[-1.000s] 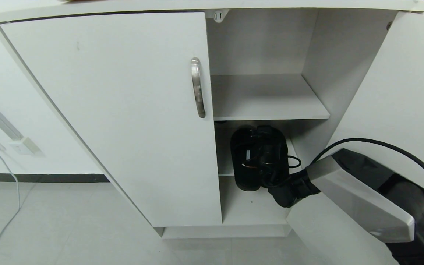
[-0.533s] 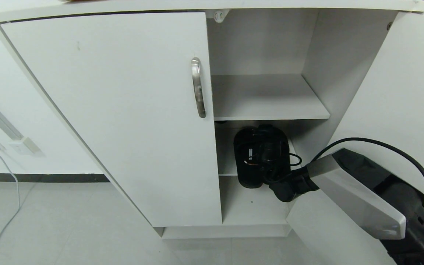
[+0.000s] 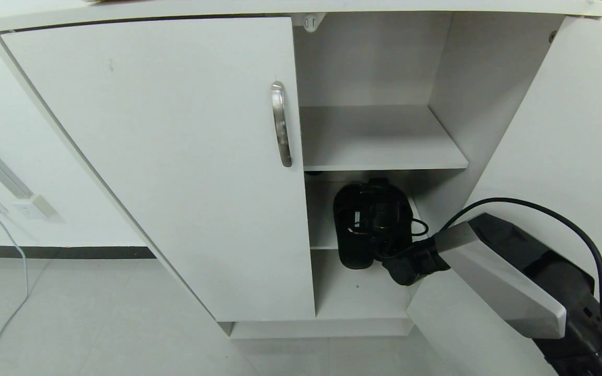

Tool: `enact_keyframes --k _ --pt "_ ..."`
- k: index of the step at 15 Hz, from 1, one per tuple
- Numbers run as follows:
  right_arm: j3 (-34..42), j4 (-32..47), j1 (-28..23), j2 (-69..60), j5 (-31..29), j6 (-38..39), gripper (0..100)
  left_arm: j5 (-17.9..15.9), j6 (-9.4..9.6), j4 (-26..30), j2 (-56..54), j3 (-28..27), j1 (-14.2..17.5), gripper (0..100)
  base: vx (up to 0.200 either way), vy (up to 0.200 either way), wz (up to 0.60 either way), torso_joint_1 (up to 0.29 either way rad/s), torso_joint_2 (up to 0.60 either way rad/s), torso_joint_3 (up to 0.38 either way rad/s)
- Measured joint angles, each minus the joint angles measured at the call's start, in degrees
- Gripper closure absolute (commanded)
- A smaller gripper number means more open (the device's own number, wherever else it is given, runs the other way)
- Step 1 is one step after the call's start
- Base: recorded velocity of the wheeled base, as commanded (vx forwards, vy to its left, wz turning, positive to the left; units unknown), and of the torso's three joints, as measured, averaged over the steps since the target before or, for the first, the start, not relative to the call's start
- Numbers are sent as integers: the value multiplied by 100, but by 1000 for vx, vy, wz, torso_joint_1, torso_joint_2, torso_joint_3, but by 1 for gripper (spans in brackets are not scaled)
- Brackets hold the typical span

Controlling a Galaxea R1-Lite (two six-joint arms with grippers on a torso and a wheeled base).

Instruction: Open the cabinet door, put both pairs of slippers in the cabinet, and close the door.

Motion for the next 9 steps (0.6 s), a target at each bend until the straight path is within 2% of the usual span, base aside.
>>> enact_keyframes --k 5,9 --pt "311 -126 33 -57 -7 0 0 0 0 0 0 0 0 100 0 0 0 0 0 0" --pt "1267 -428 196 -542 -7 -10 0 2 4 0 0 -1 0 100 0 0 0 0 0 0"
